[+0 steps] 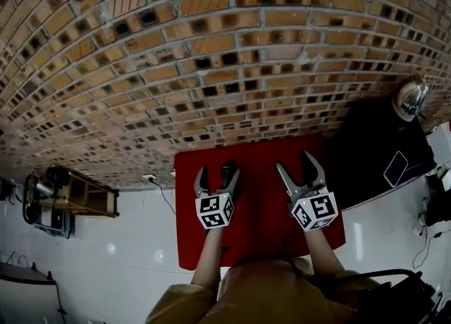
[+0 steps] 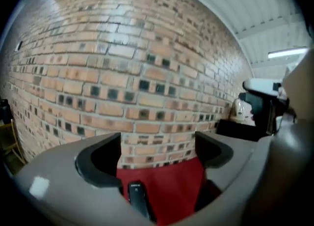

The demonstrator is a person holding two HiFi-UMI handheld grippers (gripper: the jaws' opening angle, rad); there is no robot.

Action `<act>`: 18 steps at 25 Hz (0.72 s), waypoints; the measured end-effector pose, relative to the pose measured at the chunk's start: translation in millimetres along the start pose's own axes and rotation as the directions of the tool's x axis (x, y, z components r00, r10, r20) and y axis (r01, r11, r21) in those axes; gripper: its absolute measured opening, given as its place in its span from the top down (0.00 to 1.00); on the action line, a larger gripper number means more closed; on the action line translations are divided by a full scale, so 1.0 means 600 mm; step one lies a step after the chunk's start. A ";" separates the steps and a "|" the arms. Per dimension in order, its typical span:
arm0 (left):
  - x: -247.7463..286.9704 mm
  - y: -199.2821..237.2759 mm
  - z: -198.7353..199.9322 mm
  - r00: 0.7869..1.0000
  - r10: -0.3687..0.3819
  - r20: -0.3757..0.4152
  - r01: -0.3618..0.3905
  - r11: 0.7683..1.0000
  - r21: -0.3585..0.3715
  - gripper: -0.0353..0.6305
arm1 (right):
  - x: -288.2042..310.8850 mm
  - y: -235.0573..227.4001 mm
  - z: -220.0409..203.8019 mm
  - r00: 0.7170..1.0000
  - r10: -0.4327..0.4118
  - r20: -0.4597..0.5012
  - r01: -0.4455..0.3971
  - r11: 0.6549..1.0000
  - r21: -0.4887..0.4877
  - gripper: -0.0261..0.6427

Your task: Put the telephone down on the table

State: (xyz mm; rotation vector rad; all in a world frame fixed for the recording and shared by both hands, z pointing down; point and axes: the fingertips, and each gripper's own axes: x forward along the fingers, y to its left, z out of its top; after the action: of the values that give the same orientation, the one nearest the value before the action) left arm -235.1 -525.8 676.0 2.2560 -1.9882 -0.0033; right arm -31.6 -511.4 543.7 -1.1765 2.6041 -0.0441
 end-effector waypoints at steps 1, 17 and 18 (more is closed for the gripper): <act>-0.027 -0.009 0.054 0.998 -0.001 0.065 0.000 1.000 0.015 0.24 | -0.002 0.005 0.013 1.000 0.000 0.013 0.000 1.000 -0.013 0.51; -0.176 -0.056 0.222 0.947 0.077 0.313 -0.135 0.977 0.165 0.37 | -0.039 0.043 0.067 0.996 -0.052 0.075 0.064 0.983 -0.171 0.51; -0.176 -0.059 0.224 0.946 0.071 0.316 -0.129 0.977 0.168 0.37 | -0.039 0.041 0.067 0.996 -0.055 0.075 0.067 0.983 -0.169 0.51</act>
State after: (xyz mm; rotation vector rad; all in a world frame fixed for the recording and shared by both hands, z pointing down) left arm -225.7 -430.8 530.1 2.3885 -2.3508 -0.1778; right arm -24.0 -474.1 507.3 -1.2909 2.5519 0.2092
